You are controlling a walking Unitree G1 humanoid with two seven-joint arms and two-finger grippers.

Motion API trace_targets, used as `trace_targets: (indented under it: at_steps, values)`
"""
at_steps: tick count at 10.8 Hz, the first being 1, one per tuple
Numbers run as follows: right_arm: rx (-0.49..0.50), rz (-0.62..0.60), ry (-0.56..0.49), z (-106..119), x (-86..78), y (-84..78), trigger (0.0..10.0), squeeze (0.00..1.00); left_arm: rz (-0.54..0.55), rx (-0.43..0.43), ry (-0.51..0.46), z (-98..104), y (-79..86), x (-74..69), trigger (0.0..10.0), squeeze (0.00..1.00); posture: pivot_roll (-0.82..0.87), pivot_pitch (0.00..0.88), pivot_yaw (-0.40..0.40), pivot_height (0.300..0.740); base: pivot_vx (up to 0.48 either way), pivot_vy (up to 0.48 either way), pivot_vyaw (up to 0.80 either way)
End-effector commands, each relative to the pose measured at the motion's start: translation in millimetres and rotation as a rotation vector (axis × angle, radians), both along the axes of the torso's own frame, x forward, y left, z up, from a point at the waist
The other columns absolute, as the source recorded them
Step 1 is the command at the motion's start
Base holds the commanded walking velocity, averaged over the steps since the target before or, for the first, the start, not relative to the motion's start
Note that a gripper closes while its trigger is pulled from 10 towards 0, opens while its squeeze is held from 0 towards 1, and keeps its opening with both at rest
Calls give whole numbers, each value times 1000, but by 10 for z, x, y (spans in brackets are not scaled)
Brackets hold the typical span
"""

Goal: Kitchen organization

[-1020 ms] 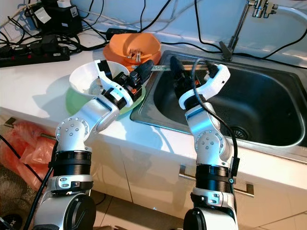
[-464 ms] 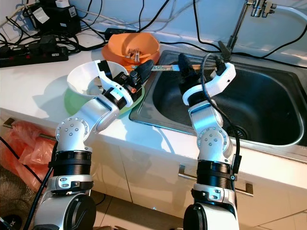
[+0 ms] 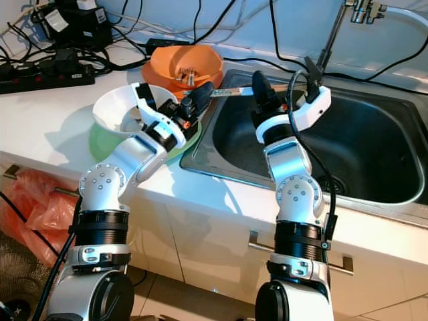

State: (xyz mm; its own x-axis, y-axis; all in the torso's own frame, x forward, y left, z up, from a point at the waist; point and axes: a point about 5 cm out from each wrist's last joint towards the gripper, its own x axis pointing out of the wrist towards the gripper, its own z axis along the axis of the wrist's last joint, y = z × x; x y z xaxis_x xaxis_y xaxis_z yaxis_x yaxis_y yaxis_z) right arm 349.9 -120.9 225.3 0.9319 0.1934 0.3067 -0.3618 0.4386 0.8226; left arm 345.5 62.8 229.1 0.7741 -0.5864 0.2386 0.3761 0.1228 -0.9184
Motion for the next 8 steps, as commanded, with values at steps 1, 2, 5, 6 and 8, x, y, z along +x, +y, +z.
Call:
trace_targets:
  at_steps: [1, 2, 5, 6, 8]
  values:
    - [-7, -23, -7, 75, 25, 13, 0, 0, -23, 5, 43, -71, -196, -46, 10000, 494, 75, 49, -24, 740, 0, 0, 0]
    - [-2, -28, -3, 79, 31, 5, 0, 0, -8, 20, 42, -73, -188, -34, 10000, 1000, 77, 50, -26, 740, 0, 0, 0]
    - [-4, -88, 25, 64, 60, -59, 0, 0, 5, 40, 24, -43, -182, -32, 10000, 1000, 83, 51, -28, 740, 0, 0, 0]
    - [-9, -108, 29, 65, 72, -77, 0, 0, 6, 50, 20, -40, -179, -34, 10000, 1000, 85, 49, -28, 740, 0, 0, 0]
    - [-15, -127, 35, 66, 87, -100, 0, 0, 13, 59, 8, -17, -157, -27, 10000, 1000, 87, 47, -28, 740, 0, 0, 0]
